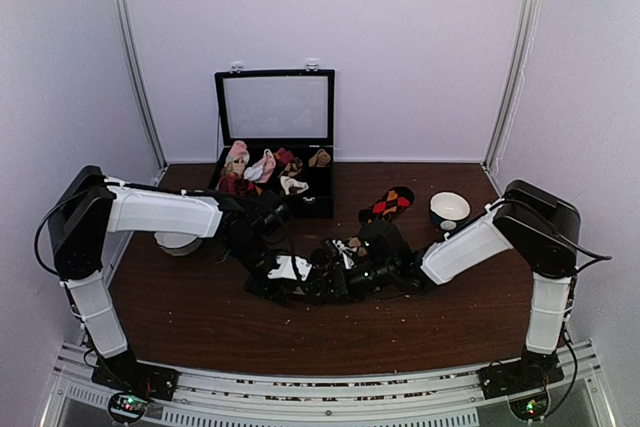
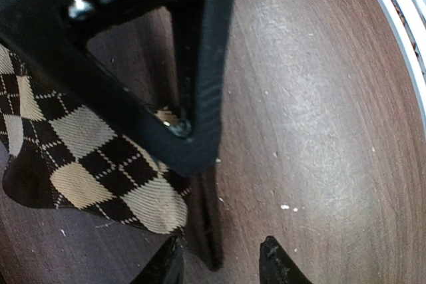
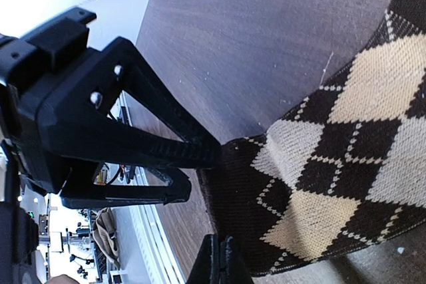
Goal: Roll the socks
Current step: Roll the sock at the center of the board.
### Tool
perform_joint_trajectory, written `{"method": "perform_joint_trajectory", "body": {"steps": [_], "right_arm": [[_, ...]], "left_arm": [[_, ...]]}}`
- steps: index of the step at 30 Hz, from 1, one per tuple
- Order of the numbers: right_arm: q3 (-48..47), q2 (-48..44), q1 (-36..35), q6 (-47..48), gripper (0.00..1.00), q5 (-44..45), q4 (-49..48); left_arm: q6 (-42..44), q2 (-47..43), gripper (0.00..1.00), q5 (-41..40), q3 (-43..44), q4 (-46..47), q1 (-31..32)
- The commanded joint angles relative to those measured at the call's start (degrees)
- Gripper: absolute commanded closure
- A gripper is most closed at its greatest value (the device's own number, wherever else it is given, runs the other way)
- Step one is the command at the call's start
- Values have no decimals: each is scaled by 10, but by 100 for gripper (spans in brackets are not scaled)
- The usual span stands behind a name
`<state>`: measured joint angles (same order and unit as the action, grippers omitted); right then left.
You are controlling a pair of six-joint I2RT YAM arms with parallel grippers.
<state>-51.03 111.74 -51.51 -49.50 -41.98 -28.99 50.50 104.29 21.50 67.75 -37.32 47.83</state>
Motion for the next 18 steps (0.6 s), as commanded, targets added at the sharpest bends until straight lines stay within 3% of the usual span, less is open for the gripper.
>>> {"method": "perform_joint_trajectory", "body": {"steps": [1,6,12,16,18], "right_arm": [[7,-3,-1,4,100,4,12],[18,0,0,-7,100,5,-8],[29,3,0,-17,100,6,-31],[33,1,-1,-15,100,8,-36],[34,1,0,-18,100,7,-45]], "left_arm": [[-6,24,60,11,30,13,6],[-13,42,70,19,45,11,7],[-13,63,75,14,55,0,7],[-23,79,88,17,69,-13,7],[-30,92,89,19,85,-24,7]]}}
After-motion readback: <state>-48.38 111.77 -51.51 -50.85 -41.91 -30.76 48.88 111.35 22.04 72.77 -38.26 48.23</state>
